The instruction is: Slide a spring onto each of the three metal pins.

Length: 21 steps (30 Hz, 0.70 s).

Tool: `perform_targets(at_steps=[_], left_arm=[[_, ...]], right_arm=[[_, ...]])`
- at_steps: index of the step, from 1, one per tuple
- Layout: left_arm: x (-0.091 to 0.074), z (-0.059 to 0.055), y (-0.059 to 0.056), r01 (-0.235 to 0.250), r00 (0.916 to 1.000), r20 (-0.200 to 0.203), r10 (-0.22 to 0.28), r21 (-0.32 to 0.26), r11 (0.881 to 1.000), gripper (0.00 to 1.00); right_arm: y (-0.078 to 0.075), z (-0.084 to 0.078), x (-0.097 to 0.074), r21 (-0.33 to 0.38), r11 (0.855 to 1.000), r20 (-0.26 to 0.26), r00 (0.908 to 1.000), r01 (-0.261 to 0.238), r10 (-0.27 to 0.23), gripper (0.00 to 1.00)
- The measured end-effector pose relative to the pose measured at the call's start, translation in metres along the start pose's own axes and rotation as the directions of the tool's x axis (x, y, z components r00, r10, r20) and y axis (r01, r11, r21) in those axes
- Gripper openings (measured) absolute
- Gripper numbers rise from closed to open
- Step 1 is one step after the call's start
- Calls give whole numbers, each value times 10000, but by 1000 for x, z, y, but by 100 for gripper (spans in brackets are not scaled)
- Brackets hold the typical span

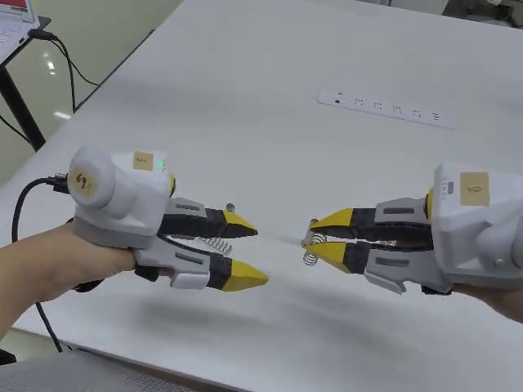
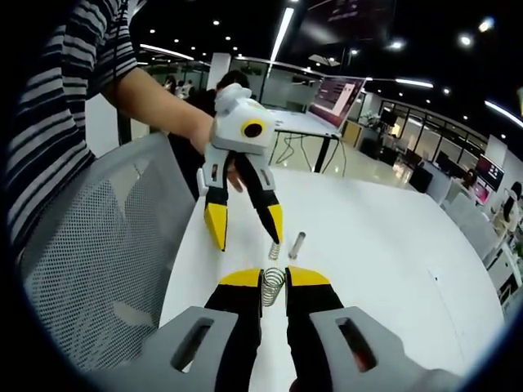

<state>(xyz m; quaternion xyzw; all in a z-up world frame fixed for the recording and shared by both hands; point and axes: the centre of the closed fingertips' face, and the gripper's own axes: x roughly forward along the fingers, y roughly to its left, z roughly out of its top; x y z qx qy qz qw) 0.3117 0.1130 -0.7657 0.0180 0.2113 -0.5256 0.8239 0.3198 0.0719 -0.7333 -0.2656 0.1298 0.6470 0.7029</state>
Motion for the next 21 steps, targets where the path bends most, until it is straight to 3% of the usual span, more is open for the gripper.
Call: perform_targets(at_steps=[6, 11, 21], left_arm=[[-12, -3, 9, -390, 9992, 80, 393, -255, 9989, 44], [-22, -11, 17, -737, 9973, -94, 734, -320, 9968, 50], [-37, -19, 30, -1423, 9897, -205, 1419, -226, 9896, 69]], right_arm=[[-3, -5, 0, 14, 9999, -119, 9998, 143, -143, 7], [-3, -7, 1, -8, 9999, -156, 9998, 142, -143, 7], [-6, -11, 1, 18, 9996, -227, 9994, 265, -265, 7]])
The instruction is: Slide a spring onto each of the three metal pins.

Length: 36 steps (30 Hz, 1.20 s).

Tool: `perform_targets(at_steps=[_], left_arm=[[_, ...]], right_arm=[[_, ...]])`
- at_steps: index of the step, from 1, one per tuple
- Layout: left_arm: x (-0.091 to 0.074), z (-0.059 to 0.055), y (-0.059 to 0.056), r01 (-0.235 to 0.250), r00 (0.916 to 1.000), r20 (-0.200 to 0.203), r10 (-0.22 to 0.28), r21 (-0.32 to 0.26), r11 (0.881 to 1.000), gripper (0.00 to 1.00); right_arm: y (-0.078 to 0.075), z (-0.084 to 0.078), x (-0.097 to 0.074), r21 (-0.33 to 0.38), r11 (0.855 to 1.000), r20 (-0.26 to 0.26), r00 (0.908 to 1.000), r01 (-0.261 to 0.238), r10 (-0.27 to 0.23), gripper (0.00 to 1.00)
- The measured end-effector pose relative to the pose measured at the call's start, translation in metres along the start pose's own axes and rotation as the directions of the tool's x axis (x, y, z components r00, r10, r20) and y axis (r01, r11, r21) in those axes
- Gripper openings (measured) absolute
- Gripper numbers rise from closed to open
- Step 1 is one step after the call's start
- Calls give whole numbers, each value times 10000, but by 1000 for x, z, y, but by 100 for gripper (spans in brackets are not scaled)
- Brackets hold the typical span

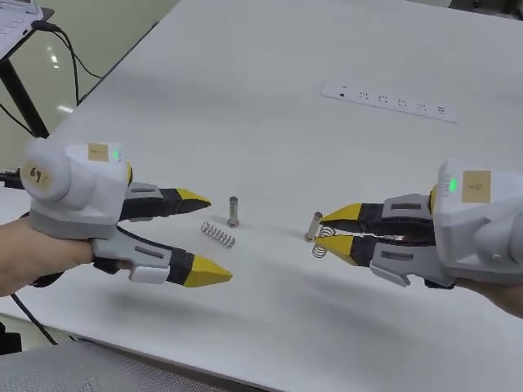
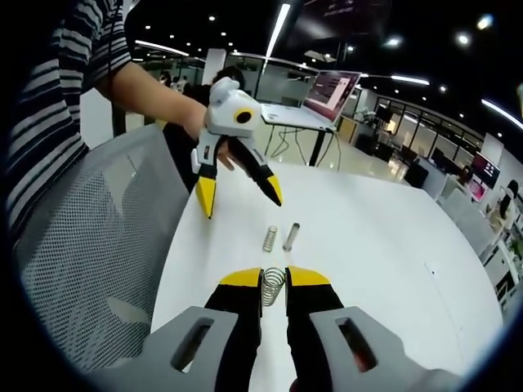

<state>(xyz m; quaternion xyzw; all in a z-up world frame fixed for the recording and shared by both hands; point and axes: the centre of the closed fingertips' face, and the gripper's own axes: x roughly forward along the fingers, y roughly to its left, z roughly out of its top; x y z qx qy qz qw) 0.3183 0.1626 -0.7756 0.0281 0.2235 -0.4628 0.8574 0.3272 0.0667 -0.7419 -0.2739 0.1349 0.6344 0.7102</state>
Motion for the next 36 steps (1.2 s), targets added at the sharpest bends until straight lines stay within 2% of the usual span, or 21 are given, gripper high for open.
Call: perform_targets(at_steps=[7, 11, 18, 29, 36], left_arm=[[-7, 0, 8, -378, 9992, 144, 379, -35, 9993, 85], [-10, 0, 13, -647, 9975, 270, 649, -109, 9978, 98], [-17, 1, 19, -851, 9957, 347, 855, -149, 9963, 98], [-22, 1, 20, -979, 9942, 417, 987, -203, 9950, 98], [-22, -1, 19, -980, 9943, 392, 989, -233, 9949, 98]], right_arm=[[-1, -5, 1, 94, 9999, -54, 9999, 112, -112, 7], [-2, -8, 2, 101, 9998, -139, 9998, 168, -166, 7], [-8, -12, 5, 119, 9992, -223, 9991, 373, -370, 7], [-38, -16, 4, 383, 9912, -233, 9918, 1268, -1260, 7], [-52, -11, 6, 628, 9856, -121, 9876, 1572, -1567, 7]])
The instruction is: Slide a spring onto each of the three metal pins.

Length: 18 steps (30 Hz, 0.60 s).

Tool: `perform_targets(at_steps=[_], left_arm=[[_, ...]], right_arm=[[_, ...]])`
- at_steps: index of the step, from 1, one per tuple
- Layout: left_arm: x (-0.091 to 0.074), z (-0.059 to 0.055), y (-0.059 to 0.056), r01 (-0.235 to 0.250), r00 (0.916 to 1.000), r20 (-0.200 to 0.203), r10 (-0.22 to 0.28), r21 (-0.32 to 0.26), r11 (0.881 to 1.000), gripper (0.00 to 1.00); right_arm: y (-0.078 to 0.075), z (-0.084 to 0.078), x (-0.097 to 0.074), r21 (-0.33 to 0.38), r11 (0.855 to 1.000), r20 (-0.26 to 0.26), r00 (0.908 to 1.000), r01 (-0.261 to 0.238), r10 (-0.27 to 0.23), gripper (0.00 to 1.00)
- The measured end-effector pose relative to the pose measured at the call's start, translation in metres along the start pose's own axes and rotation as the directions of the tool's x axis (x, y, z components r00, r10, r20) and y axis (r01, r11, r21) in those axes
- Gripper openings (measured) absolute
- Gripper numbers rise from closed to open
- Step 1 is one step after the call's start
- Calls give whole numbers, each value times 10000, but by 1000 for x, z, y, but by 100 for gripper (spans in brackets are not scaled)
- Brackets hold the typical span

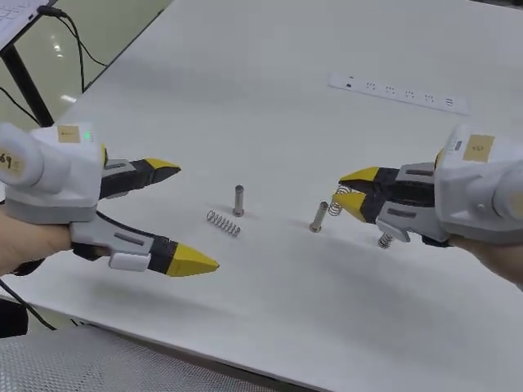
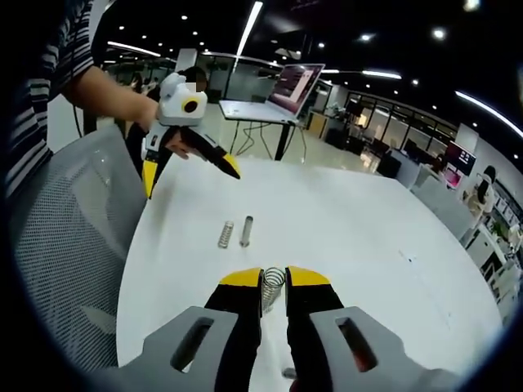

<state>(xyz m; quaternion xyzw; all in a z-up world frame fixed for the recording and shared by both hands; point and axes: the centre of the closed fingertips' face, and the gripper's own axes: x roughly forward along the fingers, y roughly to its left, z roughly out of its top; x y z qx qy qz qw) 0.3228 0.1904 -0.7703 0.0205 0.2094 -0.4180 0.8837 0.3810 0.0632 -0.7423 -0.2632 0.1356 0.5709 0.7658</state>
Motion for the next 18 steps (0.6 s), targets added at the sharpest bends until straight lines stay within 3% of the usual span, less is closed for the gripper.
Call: perform_targets(at_steps=[11, 18], left_arm=[[-3, 2, 5, -153, 9999, 72, 153, -22, 9999, 98], [-5, 3, 6, -195, 9998, 76, 195, -52, 9998, 98]], right_arm=[[-10, 4, 7, 436, 9989, 185, 9997, 168, -176, 7], [-12, -1, 14, 464, 9988, 49, 9999, 155, -157, 7]])
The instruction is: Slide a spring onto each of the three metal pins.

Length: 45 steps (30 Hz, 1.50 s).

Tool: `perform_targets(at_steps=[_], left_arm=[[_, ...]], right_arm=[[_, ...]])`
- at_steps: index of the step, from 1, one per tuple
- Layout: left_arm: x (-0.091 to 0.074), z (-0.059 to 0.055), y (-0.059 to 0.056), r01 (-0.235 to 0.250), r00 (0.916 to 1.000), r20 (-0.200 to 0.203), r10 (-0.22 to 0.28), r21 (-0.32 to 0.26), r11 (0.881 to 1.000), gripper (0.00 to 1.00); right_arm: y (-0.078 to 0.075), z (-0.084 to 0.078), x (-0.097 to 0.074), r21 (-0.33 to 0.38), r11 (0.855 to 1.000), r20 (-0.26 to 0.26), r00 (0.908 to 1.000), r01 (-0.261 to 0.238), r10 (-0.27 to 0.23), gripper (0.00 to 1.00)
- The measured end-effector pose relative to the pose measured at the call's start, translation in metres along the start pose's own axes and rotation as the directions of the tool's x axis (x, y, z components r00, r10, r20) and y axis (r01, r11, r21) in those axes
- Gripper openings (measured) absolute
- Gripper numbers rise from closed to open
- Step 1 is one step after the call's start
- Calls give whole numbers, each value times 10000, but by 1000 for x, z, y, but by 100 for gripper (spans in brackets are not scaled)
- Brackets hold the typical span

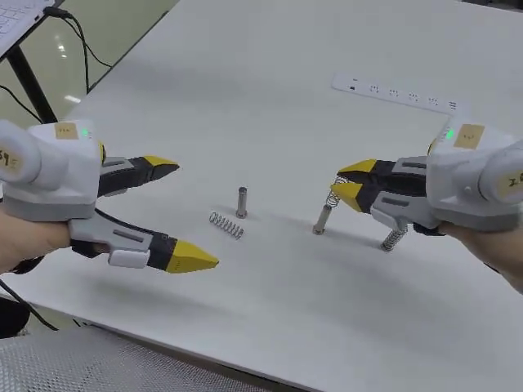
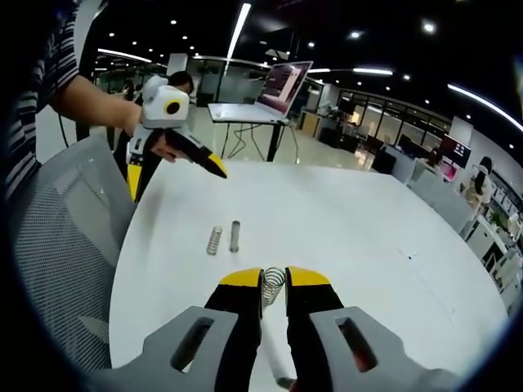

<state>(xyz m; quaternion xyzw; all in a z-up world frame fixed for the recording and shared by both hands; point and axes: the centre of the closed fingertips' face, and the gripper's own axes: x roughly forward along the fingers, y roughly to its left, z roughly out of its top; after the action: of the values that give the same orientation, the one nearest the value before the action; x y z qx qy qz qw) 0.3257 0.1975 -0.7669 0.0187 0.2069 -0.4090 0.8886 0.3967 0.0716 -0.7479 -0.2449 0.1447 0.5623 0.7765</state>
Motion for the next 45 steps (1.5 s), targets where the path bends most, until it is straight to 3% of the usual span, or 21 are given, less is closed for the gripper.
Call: perform_targets(at_steps=[12, 23, 34, 35, 45], left_arm=[[0, -1, -1, 31, 10000, -39, -31, 7, 10000, 97], [-2, 0, -1, -35, 10000, -12, 35, -2, 10000, 97], [-2, 3, -4, 64, 9999, 117, -62, -156, 9999, 96], [-2, 3, -5, 77, 9999, 137, -75, -173, 9998, 96], [0, 6, -6, 138, 9998, 118, -137, -99, 9999, 96]], right_arm=[[3, -13, 11, -40, 9999, -387, 9992, -127, 126, 7], [6, -43, 26, 134, 9994, -994, 9945, -304, 316, 7], [10, -61, 34, 251, 9990, -1380, 9896, -378, 410, 8], [10, -58, 34, 304, 9990, -1196, 9921, -334, 368, 8], [9, -56, 29, 560, 9980, -1208, 9920, -296, 362, 10]])
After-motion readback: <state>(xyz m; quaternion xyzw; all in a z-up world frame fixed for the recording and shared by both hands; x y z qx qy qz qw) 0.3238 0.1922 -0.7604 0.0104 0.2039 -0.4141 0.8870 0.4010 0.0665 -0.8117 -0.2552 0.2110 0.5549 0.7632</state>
